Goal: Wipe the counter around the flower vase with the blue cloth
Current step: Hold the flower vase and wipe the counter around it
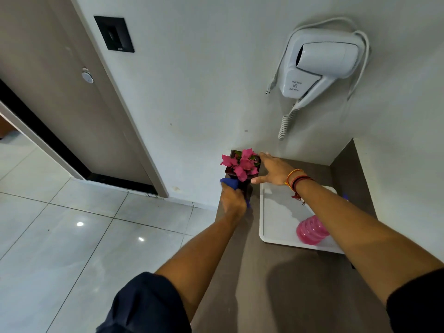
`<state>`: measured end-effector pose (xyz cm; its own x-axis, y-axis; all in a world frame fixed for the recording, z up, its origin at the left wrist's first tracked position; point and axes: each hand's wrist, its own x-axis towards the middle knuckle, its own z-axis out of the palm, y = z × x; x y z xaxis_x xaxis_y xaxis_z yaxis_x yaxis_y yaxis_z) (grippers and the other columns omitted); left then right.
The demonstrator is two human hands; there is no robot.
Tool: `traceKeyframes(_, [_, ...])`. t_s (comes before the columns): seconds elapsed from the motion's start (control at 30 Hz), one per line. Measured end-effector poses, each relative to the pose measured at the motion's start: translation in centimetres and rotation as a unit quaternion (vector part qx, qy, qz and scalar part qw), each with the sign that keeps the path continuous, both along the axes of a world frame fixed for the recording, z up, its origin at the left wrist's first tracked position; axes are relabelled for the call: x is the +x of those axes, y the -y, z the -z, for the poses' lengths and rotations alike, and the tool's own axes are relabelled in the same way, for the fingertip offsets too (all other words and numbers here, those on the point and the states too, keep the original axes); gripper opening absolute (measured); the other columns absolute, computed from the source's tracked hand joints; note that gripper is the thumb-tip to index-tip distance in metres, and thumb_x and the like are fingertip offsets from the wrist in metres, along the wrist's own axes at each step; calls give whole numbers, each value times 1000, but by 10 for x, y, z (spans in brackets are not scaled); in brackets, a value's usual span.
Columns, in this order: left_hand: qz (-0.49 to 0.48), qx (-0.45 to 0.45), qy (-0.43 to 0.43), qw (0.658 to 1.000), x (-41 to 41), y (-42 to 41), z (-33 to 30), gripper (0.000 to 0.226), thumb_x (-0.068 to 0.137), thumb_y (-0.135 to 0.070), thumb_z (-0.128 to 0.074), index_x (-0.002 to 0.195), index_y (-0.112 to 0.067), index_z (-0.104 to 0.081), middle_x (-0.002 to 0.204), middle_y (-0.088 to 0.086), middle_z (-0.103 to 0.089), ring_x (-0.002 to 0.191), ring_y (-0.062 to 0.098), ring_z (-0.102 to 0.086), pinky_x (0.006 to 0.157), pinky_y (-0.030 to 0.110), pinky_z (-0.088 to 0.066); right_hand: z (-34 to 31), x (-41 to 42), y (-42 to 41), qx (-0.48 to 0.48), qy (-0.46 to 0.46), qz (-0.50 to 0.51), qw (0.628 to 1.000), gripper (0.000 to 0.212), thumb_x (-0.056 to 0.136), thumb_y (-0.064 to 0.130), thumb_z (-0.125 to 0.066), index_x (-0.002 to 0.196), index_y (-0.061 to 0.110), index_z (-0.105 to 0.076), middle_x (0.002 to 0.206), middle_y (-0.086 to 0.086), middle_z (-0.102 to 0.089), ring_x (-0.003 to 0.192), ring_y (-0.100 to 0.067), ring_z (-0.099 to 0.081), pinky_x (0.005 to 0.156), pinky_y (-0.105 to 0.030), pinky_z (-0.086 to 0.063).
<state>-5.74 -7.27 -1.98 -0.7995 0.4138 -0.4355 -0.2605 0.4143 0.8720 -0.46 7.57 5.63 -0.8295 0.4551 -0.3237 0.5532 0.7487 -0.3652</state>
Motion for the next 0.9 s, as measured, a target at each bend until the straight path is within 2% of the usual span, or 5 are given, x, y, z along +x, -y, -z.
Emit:
traceKeyframes(0.2, [72, -62, -46, 994, 38, -32, 0, 64, 101, 4, -40, 154, 5, -6, 158, 31, -24, 144, 43, -31, 119, 46, -34, -5, 1, 4, -2, -13, 26, 1000, 93, 72, 45, -83, 144, 9, -37, 143, -18, -49, 131, -37, -49, 109, -47, -43])
traceKeyframes(0.33, [160, -90, -70, 981, 70, -34, 9, 61, 103, -6, -40, 156, 1, -10, 147, 26, -45, 129, 40, -52, 108, 50, -46, -6, 9, 7, -13, -22, 41, 999, 93, 72, 40, -84, 146, 11, -36, 145, -16, -48, 132, -36, -48, 112, -48, -41])
traceKeyframes(0.6, [-22, -143, -10, 989, 11, -23, 26, 57, 99, 2, -45, 150, 7, -21, 149, 29, -40, 138, 41, -43, 117, 47, -36, -11, -1, 9, -4, 2, 24, 1000, 101, 73, 46, -81, 151, 9, -28, 154, -19, -38, 140, -38, -40, 114, -50, -38])
traceKeyframes(0.77, [92, -174, -59, 979, 21, -39, 35, 68, 102, 0, -44, 152, 13, 0, 160, 35, -12, 151, 44, -15, 124, 46, -23, -9, -4, 7, -19, 0, 32, 999, 100, 70, 45, -83, 149, 11, -31, 150, -17, -44, 137, -36, -44, 112, -49, -41])
traceKeyframes(0.9, [190, -208, -88, 955, 49, -39, 47, 66, 102, -7, -46, 153, 11, -8, 155, 34, -28, 144, 45, -32, 117, 49, -36, -9, -4, 6, -23, -7, 32, 999, 103, 70, 44, -84, 151, 12, -29, 152, -17, -43, 138, -37, -44, 113, -49, -40])
